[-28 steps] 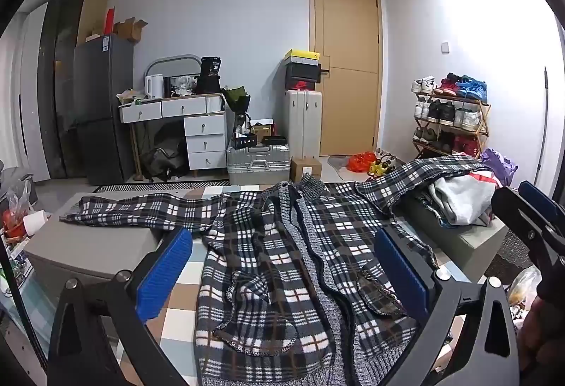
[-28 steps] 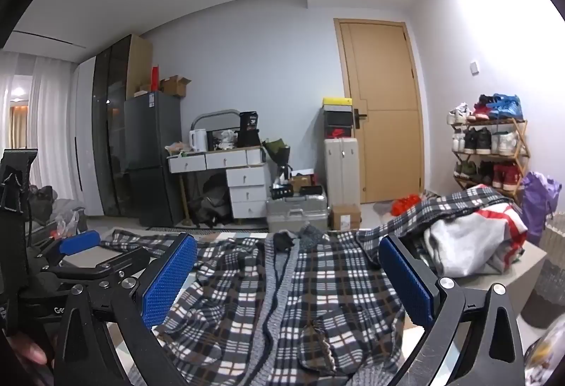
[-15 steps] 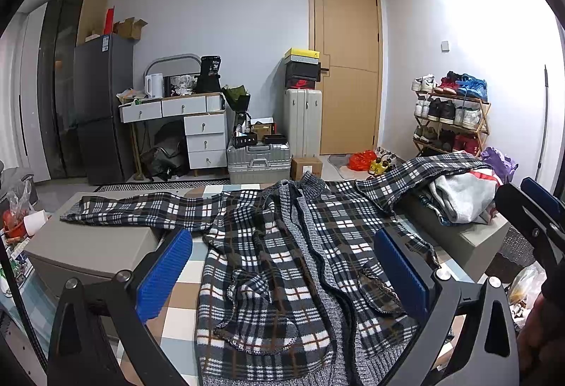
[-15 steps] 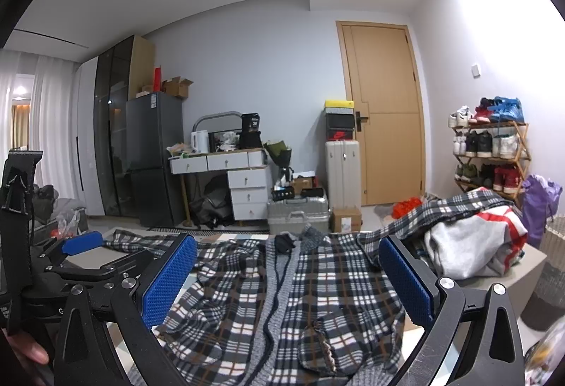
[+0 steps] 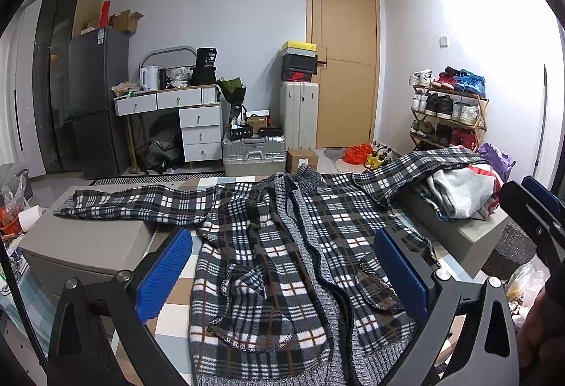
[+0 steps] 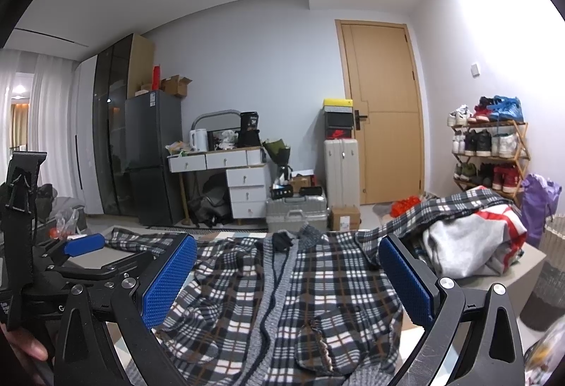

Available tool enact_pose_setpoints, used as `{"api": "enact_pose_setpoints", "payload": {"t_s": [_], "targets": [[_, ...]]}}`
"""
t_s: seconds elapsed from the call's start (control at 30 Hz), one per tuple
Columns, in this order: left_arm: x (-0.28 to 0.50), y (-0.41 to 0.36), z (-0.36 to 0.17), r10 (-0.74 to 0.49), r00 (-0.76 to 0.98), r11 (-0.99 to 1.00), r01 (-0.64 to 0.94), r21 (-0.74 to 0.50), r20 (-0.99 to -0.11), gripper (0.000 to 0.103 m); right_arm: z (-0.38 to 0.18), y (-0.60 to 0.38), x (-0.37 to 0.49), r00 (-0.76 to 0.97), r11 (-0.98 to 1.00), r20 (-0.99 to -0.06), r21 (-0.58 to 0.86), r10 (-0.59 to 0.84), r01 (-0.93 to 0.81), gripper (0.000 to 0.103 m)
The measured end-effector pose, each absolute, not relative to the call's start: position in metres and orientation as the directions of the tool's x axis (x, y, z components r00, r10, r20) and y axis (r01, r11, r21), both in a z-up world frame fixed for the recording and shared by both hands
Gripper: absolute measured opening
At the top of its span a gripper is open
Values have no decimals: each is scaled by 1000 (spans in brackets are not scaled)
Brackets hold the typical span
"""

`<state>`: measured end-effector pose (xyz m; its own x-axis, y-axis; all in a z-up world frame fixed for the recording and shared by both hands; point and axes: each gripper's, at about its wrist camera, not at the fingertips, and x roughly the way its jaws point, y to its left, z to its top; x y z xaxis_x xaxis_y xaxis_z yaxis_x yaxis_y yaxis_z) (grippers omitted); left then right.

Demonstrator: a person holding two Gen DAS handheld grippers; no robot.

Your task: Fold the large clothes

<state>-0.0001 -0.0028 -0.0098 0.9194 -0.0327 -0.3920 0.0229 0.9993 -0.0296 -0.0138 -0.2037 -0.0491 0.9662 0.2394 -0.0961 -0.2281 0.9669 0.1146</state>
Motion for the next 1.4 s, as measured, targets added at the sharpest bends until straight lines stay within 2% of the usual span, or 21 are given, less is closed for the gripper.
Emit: {"api": "enact_pose_setpoints", "payload": {"t_s": [0.33, 0.6, 0.7, 0.87, 1.03, 1.27, 1.4], "targets": [[33, -10, -27, -26, 893, 1000, 23, -12, -450, 101, -69, -208, 19, 957, 964, -151, 134, 249, -229, 103], [73, -13, -43, -32, 859, 999, 30, -12, -511, 101, -92, -230, 73, 931, 963, -278, 194, 235, -185, 103], [90, -15, -49, -49, 848, 999, 46, -19, -527, 101, -93, -248, 92, 942, 967, -263, 202, 209, -158, 103], [117, -18, -73, -105, 808, 994, 88, -57, -580, 101, -86, -324, 136, 933, 939, -292, 324, 211, -111, 103], [141, -27, -101, -141, 734, 989, 133, -63, -664, 101, -75, -448, 177, 923, 880, -364, 471, 125, 67, 103], [152, -25, -111, -152, 689, 987, 139, -77, -709, 101, -76, -609, 220, 903, 712, -428, 648, 47, 271, 103], [161, -27, -114, -135, 680, 988, 142, -52, -721, 101, -125, -688, 261, 870, 452, -447, 833, 208, 320, 103]]}}
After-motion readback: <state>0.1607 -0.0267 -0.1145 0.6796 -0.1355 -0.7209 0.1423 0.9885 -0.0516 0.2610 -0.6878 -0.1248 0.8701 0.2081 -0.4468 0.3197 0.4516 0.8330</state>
